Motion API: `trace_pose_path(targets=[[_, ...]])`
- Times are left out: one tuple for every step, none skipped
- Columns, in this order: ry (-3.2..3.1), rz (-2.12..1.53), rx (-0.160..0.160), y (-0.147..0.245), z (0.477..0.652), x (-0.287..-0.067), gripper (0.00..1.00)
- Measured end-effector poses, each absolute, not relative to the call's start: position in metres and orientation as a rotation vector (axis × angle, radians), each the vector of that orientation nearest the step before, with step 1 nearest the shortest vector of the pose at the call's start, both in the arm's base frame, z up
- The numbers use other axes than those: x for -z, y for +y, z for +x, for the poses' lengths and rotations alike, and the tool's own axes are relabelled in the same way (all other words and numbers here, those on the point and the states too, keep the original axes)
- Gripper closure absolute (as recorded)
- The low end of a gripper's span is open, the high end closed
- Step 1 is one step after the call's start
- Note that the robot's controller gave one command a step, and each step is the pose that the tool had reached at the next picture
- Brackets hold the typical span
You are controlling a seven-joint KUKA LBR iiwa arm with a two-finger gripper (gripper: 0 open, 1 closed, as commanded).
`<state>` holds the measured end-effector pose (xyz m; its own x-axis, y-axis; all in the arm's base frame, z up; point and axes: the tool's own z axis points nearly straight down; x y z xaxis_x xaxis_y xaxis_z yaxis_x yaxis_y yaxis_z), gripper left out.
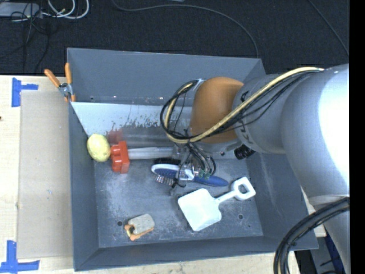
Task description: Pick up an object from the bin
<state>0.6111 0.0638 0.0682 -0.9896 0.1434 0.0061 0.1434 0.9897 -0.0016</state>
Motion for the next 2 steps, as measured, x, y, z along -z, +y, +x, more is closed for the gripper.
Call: trace_pose_path(targets=[[-3.121, -0.215, 0.003, 0.0638, 0.6117, -0.0666, 0.00], [-3.126, -0.223, -0.001, 0.0638, 0.6112, -0.0677, 1.00]])
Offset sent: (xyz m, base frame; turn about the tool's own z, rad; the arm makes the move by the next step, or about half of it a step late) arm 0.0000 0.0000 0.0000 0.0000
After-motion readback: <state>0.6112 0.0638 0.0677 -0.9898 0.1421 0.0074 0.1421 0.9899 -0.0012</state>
